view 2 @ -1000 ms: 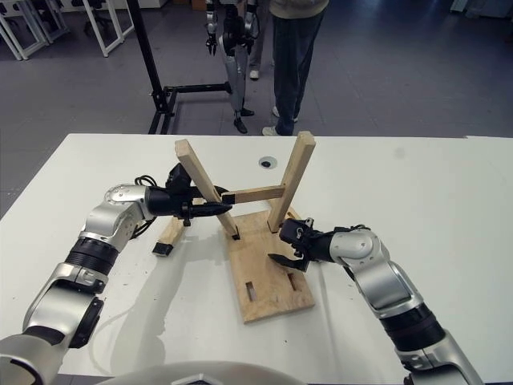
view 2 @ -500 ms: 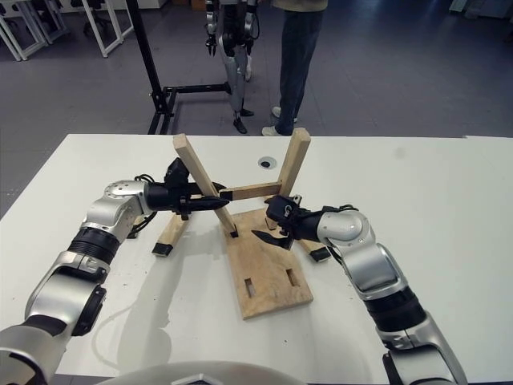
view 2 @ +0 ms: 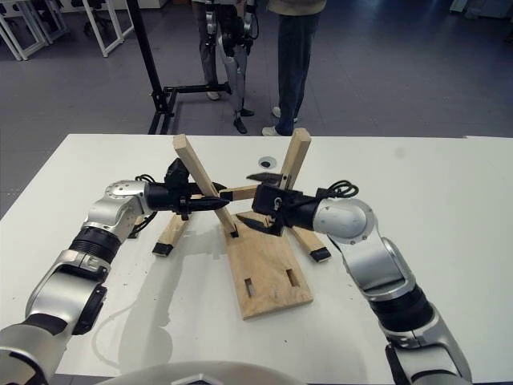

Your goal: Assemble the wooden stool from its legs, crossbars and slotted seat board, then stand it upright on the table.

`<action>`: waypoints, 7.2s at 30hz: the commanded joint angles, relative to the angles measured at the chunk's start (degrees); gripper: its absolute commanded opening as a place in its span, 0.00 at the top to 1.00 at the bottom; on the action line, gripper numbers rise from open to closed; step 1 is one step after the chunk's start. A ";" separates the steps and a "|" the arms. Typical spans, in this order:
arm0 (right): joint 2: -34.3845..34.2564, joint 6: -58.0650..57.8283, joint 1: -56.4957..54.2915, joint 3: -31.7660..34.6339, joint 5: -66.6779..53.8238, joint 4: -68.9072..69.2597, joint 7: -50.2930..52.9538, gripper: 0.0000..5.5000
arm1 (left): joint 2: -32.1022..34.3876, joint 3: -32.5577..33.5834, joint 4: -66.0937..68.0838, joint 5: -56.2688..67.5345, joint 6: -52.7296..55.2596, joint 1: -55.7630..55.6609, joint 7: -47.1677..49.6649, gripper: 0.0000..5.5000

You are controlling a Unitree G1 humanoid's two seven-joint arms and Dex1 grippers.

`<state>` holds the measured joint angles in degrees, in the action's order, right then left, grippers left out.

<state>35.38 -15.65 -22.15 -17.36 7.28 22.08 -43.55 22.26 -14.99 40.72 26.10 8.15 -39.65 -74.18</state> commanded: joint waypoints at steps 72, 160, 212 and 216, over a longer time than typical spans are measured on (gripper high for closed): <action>-10.11 27.82 -3.19 -3.65 24.86 -19.94 21.00 0.76 | -2.39 -9.21 12.92 -12.22 -0.02 3.33 3.67 0.62; -11.89 -19.94 -0.77 -18.98 16.16 -6.67 10.43 0.54 | -0.87 -24.12 18.77 -21.37 -8.08 2.15 4.34 0.62; -25.37 -26.42 2.55 12.39 -17.21 -14.83 19.92 0.45 | 0.65 -25.47 19.35 -22.21 -9.98 4.28 5.78 0.62; -23.28 -41.60 4.67 5.19 -35.12 4.17 7.53 0.45 | 1.11 -26.30 19.25 -22.96 -10.37 3.84 4.92 0.62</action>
<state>12.73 -44.21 -17.60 1.61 -8.18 4.51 -19.10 22.37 -26.31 53.03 26.82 -4.64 -47.89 -73.92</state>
